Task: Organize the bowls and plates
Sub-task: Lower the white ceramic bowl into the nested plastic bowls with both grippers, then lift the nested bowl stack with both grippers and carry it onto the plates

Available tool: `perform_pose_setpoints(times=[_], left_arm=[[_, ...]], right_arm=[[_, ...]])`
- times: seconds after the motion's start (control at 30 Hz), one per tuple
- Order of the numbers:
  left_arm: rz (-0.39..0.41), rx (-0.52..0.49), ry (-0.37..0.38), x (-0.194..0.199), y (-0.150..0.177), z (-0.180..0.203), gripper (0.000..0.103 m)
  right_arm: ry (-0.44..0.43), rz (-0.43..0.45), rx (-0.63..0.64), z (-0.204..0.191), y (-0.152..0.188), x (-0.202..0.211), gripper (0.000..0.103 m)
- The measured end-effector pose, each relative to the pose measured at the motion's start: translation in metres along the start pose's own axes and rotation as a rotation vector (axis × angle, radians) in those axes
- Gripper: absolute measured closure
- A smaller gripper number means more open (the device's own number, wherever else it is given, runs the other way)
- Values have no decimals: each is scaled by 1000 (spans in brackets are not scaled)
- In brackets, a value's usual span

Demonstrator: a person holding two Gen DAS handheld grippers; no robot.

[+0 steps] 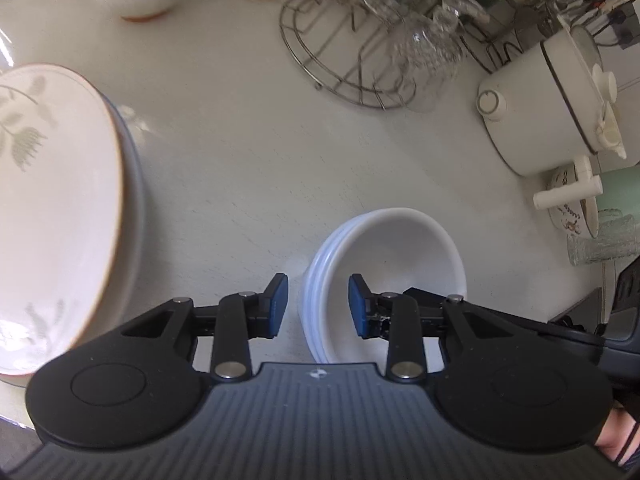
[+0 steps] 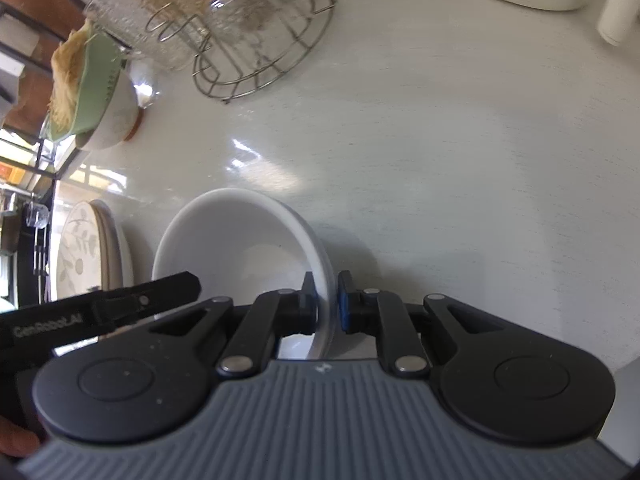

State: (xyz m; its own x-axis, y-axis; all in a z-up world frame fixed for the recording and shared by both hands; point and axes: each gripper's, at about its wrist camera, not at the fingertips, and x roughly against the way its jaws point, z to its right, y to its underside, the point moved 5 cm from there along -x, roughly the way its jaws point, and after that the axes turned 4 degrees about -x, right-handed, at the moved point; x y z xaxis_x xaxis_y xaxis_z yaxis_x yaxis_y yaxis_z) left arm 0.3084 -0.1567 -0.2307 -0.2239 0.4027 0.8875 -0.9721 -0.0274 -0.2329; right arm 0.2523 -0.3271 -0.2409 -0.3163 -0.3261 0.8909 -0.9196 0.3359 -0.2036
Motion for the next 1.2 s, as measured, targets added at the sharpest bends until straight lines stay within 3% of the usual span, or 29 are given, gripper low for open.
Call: perform_pose_setpoints(times=[0.27,0.53,0.97,1.2], left_arm=[[-50,38,30,-24,18,2,68],[2,93,37,-24,24,-4,78],[17,65,2,-17,27,-2,82],[28,39,24,3,18,-7,82]], right_arm=[[-5,34,55,8,4,4,90],[-25,46,103,4,1,0,89],[-24,33,131,0,4,1,89],[-20,60,127,-16,9,14,89]])
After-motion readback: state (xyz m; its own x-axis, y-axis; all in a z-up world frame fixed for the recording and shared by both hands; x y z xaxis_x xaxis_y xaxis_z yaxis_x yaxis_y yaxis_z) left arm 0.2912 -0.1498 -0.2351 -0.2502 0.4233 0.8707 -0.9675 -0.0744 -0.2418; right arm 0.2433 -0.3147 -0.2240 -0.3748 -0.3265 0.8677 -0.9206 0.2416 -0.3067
